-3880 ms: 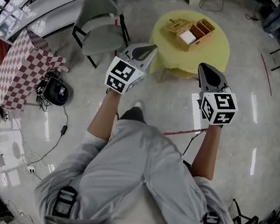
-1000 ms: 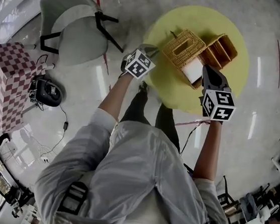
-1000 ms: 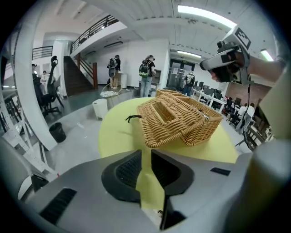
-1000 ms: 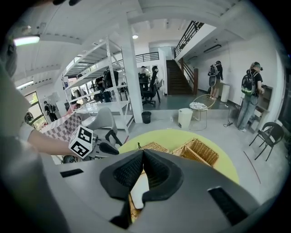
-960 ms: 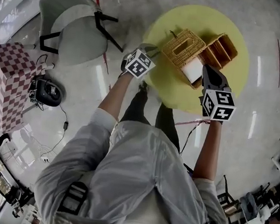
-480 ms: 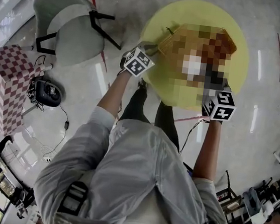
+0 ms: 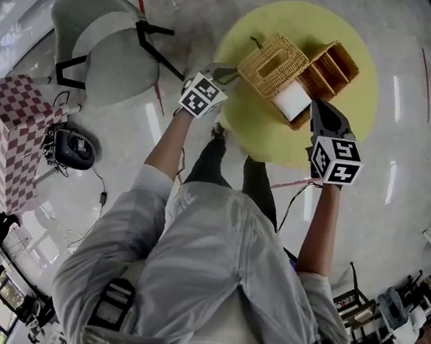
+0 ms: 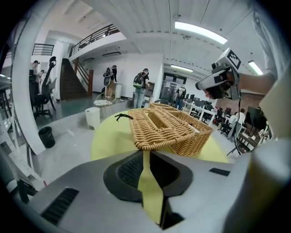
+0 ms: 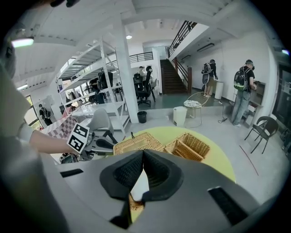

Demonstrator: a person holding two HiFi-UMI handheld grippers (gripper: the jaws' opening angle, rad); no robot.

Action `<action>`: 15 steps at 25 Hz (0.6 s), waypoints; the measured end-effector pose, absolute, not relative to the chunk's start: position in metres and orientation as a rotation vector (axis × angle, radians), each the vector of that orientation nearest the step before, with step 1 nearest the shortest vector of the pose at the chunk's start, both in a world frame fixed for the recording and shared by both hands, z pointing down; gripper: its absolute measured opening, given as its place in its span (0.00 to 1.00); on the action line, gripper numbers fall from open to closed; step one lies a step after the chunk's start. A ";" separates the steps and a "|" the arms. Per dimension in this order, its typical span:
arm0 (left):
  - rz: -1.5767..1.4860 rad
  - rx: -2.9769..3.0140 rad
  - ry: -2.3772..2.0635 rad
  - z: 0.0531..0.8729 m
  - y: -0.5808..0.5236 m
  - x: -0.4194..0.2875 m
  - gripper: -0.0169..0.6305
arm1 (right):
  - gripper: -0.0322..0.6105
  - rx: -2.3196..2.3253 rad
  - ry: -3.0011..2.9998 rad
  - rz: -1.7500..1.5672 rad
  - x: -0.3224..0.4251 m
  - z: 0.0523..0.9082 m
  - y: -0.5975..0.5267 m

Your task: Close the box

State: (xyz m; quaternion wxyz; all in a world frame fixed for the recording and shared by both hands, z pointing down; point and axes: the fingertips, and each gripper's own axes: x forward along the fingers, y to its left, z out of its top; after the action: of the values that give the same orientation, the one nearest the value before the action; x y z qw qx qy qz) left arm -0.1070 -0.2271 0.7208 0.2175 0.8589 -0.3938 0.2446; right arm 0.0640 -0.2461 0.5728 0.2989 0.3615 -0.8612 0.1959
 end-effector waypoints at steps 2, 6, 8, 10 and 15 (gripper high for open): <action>0.644 2.397 -1.095 0.712 -0.227 -0.107 0.12 | 0.09 0.974 -2.287 0.516 0.065 0.568 -0.244; 0.605 2.431 -1.114 0.695 -0.225 -0.106 0.08 | 0.09 1.015 -2.296 0.499 0.068 0.557 -0.239; 0.593 2.443 -1.119 0.689 -0.223 -0.106 0.08 | 0.09 1.041 -2.301 0.495 0.071 0.552 -0.234; 0.580 2.457 -1.120 0.681 -0.221 -0.107 0.08 | 0.09 1.071 -2.306 0.500 0.073 0.546 -0.228; 0.531 2.526 -1.083 0.655 -0.218 -0.104 0.07 | 0.09 1.162 -2.319 0.526 0.081 0.529 -0.217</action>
State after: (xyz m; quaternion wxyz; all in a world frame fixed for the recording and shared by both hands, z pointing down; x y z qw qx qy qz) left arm -0.1041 -0.2180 0.6550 0.1704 0.8892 -0.3813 0.1871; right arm 0.0808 -0.2171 0.5290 0.2450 0.4257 -0.8495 0.1925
